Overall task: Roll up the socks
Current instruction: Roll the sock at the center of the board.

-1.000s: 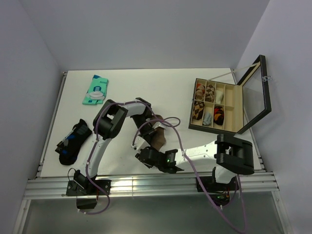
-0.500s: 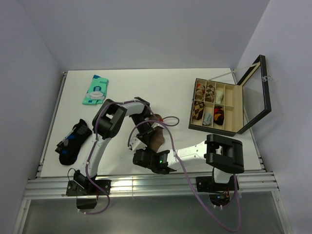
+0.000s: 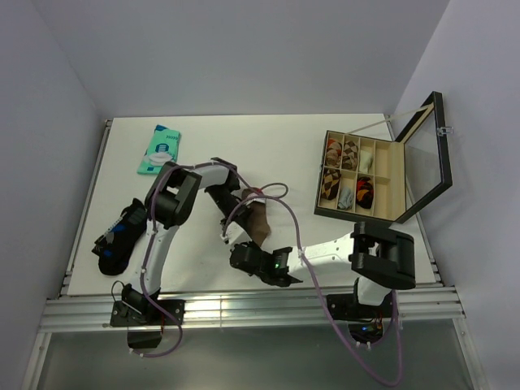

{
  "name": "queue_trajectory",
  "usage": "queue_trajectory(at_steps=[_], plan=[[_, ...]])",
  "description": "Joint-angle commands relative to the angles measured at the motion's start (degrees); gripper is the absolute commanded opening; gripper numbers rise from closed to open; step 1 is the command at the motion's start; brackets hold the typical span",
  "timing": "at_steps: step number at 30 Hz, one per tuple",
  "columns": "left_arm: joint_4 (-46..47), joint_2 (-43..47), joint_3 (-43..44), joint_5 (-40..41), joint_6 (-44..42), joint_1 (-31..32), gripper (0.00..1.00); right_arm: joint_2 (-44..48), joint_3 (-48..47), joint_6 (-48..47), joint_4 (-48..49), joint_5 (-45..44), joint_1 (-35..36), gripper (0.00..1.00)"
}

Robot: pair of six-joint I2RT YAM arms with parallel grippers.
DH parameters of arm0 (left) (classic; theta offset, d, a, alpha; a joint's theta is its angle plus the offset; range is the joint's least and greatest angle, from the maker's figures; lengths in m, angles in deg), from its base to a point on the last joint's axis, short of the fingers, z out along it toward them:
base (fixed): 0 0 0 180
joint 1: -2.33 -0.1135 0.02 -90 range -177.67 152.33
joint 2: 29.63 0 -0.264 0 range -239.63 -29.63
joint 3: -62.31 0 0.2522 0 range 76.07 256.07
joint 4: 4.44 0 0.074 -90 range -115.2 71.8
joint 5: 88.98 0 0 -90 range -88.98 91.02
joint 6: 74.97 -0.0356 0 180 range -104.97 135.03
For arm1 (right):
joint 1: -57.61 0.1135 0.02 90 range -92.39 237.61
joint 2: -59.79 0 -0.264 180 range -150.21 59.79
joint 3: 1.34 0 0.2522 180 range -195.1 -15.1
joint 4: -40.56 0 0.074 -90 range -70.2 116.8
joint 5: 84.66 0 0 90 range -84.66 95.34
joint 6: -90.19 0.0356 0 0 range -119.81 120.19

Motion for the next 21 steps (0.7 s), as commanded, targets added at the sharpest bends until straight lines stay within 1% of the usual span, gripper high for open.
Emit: queue_trajectory(at_steps=[1,6,7,10,11,13,14,16,17,19,20,21], plan=[[6.0,5.4,-0.8,-0.1,-0.4,-2.4,0.38,3.2,3.7,2.5,1.0,8.2,-2.3,0.04],[7.8,7.6,-2.2,-0.4,1.0,-4.2,0.37,6.4,5.3,3.2,2.9,16.8,-6.0,0.02],[9.2,8.1,-2.7,-0.4,1.3,-4.5,0.37,6.7,5.3,3.4,2.8,19.9,-6.6,0.02],[13.4,11.8,-5.4,0.0,4.4,-6.0,0.36,7.8,5.6,3.5,2.7,24.7,-9.2,0.01],[16.9,14.4,-7.1,0.4,6.2,-7.1,0.36,8.1,5.8,3.5,3.1,28.6,-9.9,0.01],[20.6,17.2,-8.8,1.1,8.3,-8.1,0.36,9.0,6.0,3.6,3.4,32.9,-13.0,0.01],[24.7,20.5,-10.7,2.2,11.2,-9.5,0.35,9.0,6.0,3.4,3.0,36.7,-14.1,0.01],[29.7,25.7,-14.3,3.4,14.3,-11.0,0.35,8.8,5.3,3.2,2.6,40.4,-17.6,0.01],[35.0,27.7,-15.6,4.6,17.8,-12.5,0.35,8.6,5.1,2.8,2.2,44.3,-18.7,0.01],[38.7,32.2,-18.6,5.6,20.2,-14.2,0.36,7.6,3.9,2.4,1.9,48.1,-21.7,0.01],[42.6,33.6,-19.6,6.6,22.6,-15.6,0.36,6.6,3.6,2.3,1.7,50.6,-22.7,0.01],[44.1,34.8,-20.6,6.7,23.6,-16.3,0.36,5.9,2.7,2.1,1.6,52.4,-24.4,0.01]])
